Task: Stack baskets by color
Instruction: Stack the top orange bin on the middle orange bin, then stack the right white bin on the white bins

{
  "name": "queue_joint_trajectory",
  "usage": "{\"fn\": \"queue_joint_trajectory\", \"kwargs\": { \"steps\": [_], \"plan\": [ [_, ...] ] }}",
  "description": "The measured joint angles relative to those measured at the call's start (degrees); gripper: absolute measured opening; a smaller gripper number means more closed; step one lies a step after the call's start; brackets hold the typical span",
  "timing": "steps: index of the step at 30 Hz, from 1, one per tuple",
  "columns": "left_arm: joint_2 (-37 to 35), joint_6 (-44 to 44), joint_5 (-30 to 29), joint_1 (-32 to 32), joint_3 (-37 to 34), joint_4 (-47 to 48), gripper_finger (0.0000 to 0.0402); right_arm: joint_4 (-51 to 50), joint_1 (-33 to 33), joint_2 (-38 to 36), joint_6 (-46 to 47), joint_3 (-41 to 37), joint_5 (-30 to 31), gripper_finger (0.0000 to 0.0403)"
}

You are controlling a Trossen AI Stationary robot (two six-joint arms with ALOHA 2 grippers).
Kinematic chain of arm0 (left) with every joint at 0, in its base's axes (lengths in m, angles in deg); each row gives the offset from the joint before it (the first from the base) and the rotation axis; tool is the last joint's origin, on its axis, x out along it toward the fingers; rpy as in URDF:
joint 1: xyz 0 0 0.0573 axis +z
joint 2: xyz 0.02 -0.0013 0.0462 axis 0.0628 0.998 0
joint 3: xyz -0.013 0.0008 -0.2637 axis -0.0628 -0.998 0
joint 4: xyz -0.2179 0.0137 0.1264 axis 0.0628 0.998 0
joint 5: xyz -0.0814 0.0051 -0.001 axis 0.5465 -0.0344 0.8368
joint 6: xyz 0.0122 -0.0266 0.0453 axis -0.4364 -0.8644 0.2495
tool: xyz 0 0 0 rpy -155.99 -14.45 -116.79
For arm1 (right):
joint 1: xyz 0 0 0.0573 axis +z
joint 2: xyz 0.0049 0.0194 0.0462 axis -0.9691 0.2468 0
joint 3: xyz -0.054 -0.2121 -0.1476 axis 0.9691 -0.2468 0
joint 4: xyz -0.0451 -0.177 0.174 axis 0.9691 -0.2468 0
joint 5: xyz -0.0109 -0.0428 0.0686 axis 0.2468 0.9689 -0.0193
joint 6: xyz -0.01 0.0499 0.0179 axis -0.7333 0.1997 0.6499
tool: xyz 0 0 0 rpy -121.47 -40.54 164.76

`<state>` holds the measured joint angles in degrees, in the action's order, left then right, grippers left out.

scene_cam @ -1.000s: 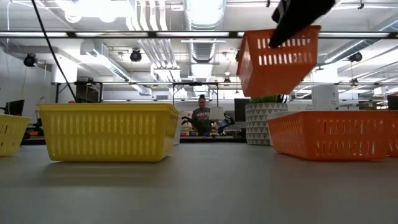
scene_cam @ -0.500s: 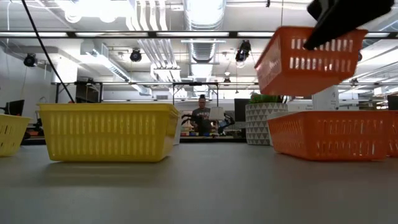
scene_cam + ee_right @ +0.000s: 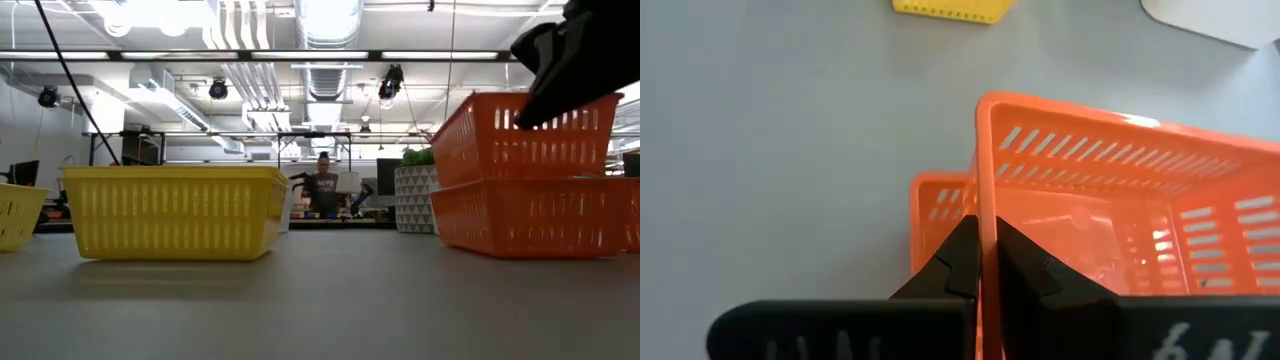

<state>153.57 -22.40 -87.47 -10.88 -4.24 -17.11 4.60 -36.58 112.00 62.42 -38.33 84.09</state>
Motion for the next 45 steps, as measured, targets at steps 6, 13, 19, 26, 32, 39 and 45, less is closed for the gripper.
{"fn": "queue_joint_trajectory", "kwargs": {
  "steps": [6, 13, 19, 26, 32, 39, 45],
  "plan": [
    [0.0, 0.0, 0.0, 0.0, 0.0, -0.1, 0.0088, 1.2, 0.0, 0.1, 0.1, -1.9, -1.5, 0.0009],
    [0.0, 0.0, 0.0, 0.0, 0.0, -0.1, 0.0088, 1.5, -0.1, 1.7, 0.1, -2.7, -1.6, 0.0027],
    [0.0, 0.0, 0.0, 0.0, 0.0, -0.1, 0.0088, 1.6, -0.2, 1.9, 2.1, -2.7, -1.3, 0.0082],
    [0.0, 0.0, 0.0, 0.0, 0.0, -0.1, 0.0088, 1.6, -0.1, -0.1, 3.7, -2.2, -1.6, 0.0127],
    [1.5, -2.9, 0.2, 0.0, -0.2, 0.0, 0.0088, 3.1, 0.2, -1.7, 1.2, -2.9, 2.8, 0.013],
    [6.4, -4.6, 0.8, 0.0, 0.0, -0.3, 0.0088, 24.3, 0.0, -1.8, -14.6, -9.6, 10.4, 0.0102],
    [9.2, -10.5, 5.2, 0.0, 0.1, -0.4, 0.0088, 49.7, -1.6, -3.1, -32.2, -15.8, 9.3, 0.0071]
  ]
}}
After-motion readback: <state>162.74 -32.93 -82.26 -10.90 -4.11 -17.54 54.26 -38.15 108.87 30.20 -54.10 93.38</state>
